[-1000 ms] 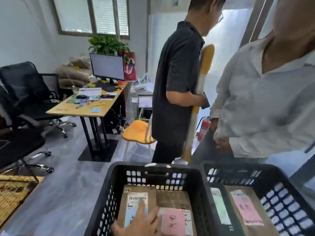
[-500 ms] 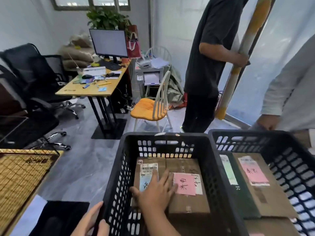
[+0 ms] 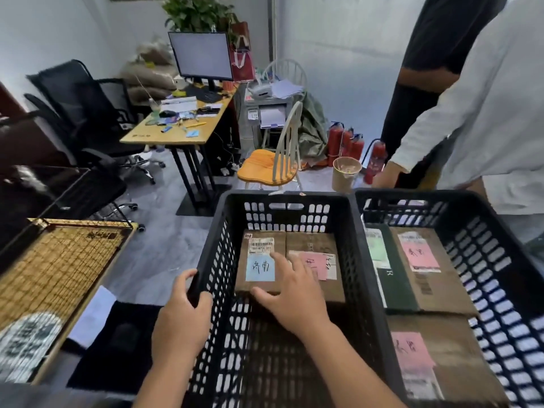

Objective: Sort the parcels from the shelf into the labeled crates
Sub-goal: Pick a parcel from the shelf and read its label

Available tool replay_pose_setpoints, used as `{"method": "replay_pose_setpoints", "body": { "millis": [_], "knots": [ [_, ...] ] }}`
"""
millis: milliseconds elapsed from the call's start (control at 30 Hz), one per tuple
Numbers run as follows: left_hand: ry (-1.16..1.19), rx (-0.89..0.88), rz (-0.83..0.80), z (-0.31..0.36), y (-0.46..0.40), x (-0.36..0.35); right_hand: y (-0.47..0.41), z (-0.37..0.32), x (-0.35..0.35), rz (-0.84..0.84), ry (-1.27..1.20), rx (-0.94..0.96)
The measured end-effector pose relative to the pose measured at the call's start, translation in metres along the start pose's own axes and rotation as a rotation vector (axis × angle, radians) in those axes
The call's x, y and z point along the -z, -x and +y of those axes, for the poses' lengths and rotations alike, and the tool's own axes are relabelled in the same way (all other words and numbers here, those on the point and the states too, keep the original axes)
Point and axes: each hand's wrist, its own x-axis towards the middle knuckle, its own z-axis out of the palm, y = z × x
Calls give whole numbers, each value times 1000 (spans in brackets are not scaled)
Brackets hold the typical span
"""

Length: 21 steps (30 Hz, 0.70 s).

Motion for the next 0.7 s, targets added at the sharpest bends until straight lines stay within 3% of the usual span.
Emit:
{"method": "replay_pose_setpoints", "body": {
  "millis": [233, 467, 700],
  "knots": [
    [-11, -66, 121, 36, 47, -11, 38, 22, 57, -90, -38, 198],
    [83, -66, 269, 89, 154, -37, 84, 52, 124, -121, -105, 416],
    [160, -47, 385, 89, 258, -17, 142, 27, 157, -146, -250, 622]
  ]
}}
